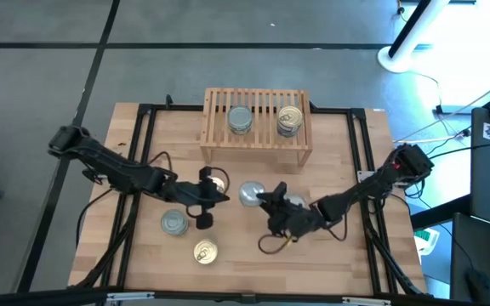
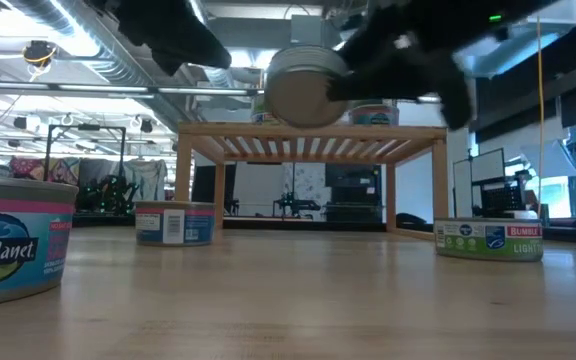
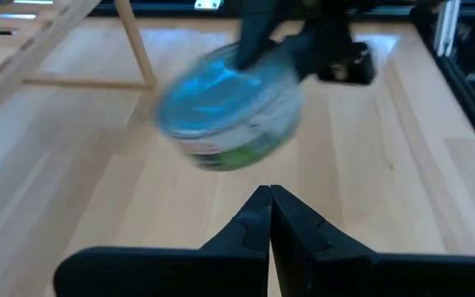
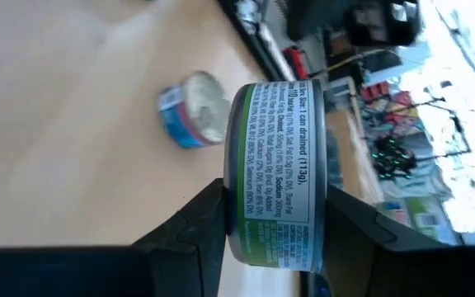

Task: Stack canned seafood by type on shelf
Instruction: Put the green white tuna can on the shelf aligned with the other green white tuna can

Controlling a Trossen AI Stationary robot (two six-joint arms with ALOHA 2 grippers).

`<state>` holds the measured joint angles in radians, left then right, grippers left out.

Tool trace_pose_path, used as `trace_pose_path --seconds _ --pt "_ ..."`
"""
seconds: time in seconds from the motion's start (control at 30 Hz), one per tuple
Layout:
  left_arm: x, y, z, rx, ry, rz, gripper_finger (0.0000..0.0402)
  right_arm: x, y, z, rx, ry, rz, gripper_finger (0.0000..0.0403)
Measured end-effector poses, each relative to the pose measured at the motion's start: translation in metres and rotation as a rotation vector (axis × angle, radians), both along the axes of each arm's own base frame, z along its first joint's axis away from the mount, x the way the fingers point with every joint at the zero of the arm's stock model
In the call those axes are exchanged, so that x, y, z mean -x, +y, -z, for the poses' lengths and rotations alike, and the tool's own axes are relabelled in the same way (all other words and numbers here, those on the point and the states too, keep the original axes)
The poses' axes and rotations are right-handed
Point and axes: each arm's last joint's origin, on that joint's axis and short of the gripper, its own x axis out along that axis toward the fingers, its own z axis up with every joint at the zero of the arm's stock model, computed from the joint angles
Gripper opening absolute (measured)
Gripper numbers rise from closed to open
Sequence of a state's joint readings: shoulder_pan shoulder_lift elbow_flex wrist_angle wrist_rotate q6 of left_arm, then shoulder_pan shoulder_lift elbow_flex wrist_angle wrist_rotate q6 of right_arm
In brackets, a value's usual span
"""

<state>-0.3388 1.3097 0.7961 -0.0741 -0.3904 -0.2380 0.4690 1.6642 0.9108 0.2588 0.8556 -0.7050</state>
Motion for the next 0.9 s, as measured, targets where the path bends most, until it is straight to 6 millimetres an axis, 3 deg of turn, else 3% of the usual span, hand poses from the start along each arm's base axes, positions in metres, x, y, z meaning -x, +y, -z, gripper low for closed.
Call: trace_pose_path --seconds 0.47,0.9 --pt "0.005 0.001 0.005 -0.028 -0.052 0.029 0.0004 -0.039 -0.049 -0.048 0.113 -0.061 0.096 0.0151" --pt "0.003 0.001 0.002 -0.017 -0.089 0.025 0.0003 -0.051 -0.101 -0.049 0.146 -0.006 0.125 0.0151"
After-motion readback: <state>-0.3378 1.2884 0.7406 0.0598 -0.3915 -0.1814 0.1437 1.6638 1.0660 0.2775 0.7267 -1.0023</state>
